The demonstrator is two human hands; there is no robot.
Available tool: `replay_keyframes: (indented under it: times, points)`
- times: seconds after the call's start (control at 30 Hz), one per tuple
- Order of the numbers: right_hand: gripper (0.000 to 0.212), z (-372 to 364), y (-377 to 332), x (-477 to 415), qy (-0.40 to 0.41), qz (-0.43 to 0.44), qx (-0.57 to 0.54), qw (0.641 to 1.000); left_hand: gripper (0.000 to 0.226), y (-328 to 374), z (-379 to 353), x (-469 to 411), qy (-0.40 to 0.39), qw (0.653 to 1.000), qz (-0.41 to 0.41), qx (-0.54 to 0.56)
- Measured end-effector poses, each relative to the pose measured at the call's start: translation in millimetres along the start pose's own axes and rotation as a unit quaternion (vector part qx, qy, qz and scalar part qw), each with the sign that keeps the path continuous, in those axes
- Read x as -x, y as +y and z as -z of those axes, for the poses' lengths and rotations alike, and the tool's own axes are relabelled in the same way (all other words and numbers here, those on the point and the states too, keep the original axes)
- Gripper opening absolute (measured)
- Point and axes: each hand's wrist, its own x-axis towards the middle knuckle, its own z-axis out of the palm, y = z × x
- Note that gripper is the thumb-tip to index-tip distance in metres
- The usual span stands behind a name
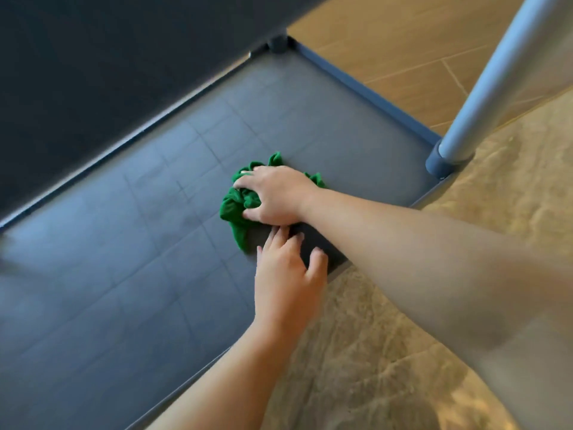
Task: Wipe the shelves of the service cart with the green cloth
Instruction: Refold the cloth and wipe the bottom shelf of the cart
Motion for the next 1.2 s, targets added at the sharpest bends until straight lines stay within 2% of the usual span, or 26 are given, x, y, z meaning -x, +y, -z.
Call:
replay_keyframes:
  times: [0.07, 0.13, 0.2, 0.27, 0.33, 0.43, 0.6, 0.7, 0.83, 0.97, 1.03, 1.1, 1.2]
  points:
    - [0.06, -3.0, 2.3, 1.5, -0.006, 0.003, -0.011, 1.0, 0.057, -14.8, 12.1, 5.3, 0.008, 1.0, 0.011, -0.003]
    - [0.062, -0.2, 12.5, 2.3, 0.009, -0.015, -0.008, 1.0, 0.079, -44.9, 23.4, 9.3, 0.032, 0.993, 0.013, -0.112]
    - [0.067, 6.4, 23.8, 1.6, 0.033, -0.046, 0.015, 0.998, 0.101, -77.4, 35.4, 12.2, 0.028, 0.978, 0.091, -0.188]
    - [0.073, 15.0, 34.6, -1.1, 0.053, -0.09, 0.034, 0.994, 0.108, -95.6, 42.3, 12.7, -0.017, 0.96, 0.176, -0.217]
    - [0.074, 23.5, 48.0, -7.0, 0.069, -0.132, 0.044, 0.988, 0.105, -97.3, 40.8, 11.4, -0.042, 0.954, 0.184, -0.234]
    - [0.073, 34.8, 69.6, -22.4, 0.093, -0.194, 0.058, 0.975, 0.102, -91.1, 36.0, 6.0, -0.037, 0.957, 0.173, -0.231]
    - [0.075, 33.3, 76.0, -39.8, 0.112, -0.282, 0.024, 0.953, 0.098, -82.7, 30.1, 1.6, -0.043, 0.959, 0.173, -0.222]
    - [0.07, 20.8, 51.1, -47.3, 0.094, -0.242, 0.029, 0.965, 0.096, -77.2, 27.6, -1.0, -0.048, 0.961, 0.171, -0.21]
    - [0.064, -8.7, -10.1, -47.7, 0.039, -0.128, 0.031, 0.99, 0.095, -73.8, 25.8, -1.2, -0.062, 0.963, 0.169, -0.203]
    - [0.061, -33.7, -67.0, -36.7, -0.025, -0.001, 0.029, 0.999, 0.1, -91.7, 52.3, 8.3, -0.091, 0.985, 0.093, -0.115]
    - [0.061, -29.9, -65.1, -33.0, -0.035, 0.004, 0.016, 0.999, 0.105, -117.0, 81.6, 28.1, -0.137, 0.987, 0.035, -0.076]
    - [0.063, -17.3, -52.7, -31.4, -0.05, -0.019, 0.031, 0.998, 0.116, -154.3, 115.1, 55.0, -0.18, 0.977, 0.023, -0.113]
    - [0.067, 15.0, -17.4, -33.3, -0.067, -0.112, 0.061, 0.99, 0.129, -233.6, 164.3, 101.5, -0.18, 0.942, 0.109, -0.261]
